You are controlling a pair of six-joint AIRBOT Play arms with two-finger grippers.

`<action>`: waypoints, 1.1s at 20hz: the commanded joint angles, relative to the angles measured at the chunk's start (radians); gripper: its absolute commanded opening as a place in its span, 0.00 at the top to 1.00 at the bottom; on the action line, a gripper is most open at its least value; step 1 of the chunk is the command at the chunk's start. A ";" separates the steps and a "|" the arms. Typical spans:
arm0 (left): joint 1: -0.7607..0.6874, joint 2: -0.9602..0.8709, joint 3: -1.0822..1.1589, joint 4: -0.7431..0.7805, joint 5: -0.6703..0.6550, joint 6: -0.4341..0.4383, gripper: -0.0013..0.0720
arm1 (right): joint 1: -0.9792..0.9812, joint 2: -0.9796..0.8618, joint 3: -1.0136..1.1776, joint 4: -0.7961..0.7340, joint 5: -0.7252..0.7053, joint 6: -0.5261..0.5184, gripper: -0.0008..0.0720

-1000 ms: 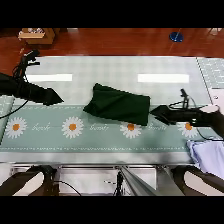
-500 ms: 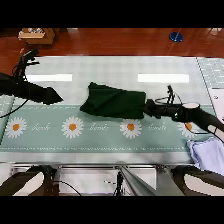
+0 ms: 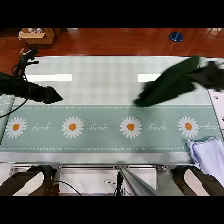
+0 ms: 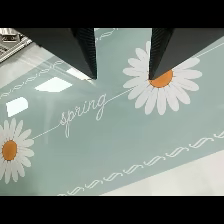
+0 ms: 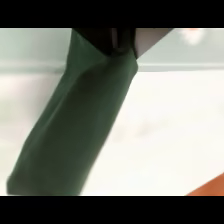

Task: Fold the shirts.

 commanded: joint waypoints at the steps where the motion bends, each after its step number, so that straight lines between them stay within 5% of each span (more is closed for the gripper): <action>1: 0.001 -0.001 0.000 0.000 0.039 0.001 0.43 | -0.238 0.120 0.167 -0.322 0.332 0.113 0.96; 4: 0.001 -0.001 0.000 0.000 0.084 0.004 0.43 | -0.417 0.133 0.214 -0.541 0.509 0.054 0.96; 13: 0.001 -0.023 0.000 0.002 0.098 0.042 0.44 | -0.610 0.139 0.206 -0.936 0.557 0.099 0.96; 22: 0.001 -0.082 0.000 0.045 0.211 0.041 0.45 | -0.779 0.156 -0.072 -1.091 0.556 0.079 0.96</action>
